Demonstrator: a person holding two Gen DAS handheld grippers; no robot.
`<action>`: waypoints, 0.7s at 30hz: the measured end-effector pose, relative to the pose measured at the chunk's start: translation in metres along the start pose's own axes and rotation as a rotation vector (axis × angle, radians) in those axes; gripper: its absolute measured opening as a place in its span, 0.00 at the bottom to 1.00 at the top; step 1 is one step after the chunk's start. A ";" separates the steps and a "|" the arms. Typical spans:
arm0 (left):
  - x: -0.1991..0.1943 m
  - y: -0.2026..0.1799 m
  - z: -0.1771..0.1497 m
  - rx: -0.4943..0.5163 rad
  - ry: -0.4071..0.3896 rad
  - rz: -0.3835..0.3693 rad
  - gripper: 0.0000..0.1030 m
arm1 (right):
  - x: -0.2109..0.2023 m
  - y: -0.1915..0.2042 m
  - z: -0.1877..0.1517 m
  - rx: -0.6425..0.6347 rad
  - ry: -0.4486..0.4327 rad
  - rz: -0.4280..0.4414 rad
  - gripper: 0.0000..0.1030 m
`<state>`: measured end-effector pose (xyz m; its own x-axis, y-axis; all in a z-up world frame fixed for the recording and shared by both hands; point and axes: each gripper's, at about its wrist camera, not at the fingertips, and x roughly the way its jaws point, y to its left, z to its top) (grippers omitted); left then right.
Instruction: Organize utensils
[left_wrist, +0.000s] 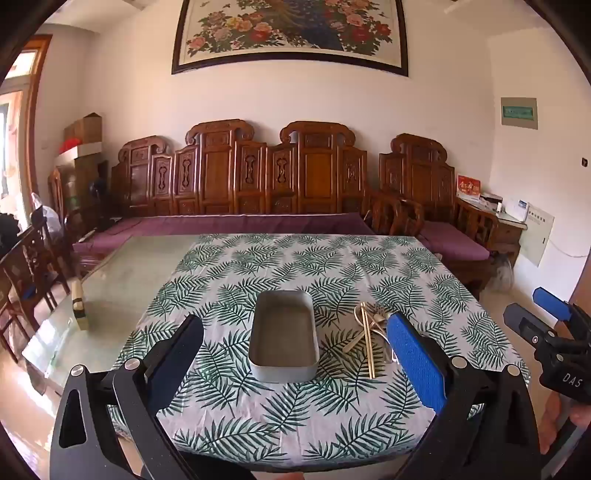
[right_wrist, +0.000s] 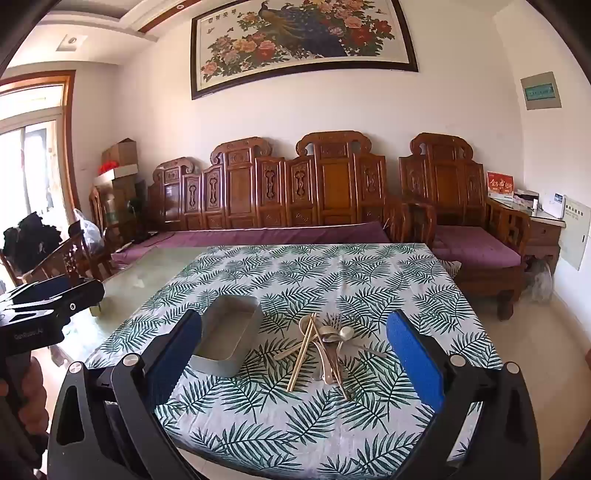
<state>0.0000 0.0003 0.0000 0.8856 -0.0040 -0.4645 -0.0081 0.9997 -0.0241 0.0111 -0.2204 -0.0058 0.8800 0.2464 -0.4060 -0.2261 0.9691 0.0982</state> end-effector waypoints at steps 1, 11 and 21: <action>0.000 0.000 0.000 0.001 0.001 0.000 0.94 | 0.000 0.000 0.000 -0.005 -0.001 0.000 0.98; -0.003 0.000 -0.001 0.001 -0.010 -0.001 0.94 | -0.002 -0.004 -0.001 0.000 -0.001 0.003 0.98; -0.002 -0.003 -0.001 0.012 -0.005 -0.003 0.94 | -0.005 -0.003 0.002 0.002 -0.005 0.006 0.98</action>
<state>-0.0018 -0.0031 0.0000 0.8881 -0.0074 -0.4596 0.0004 0.9999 -0.0152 0.0088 -0.2246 -0.0020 0.8808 0.2525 -0.4006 -0.2308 0.9676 0.1026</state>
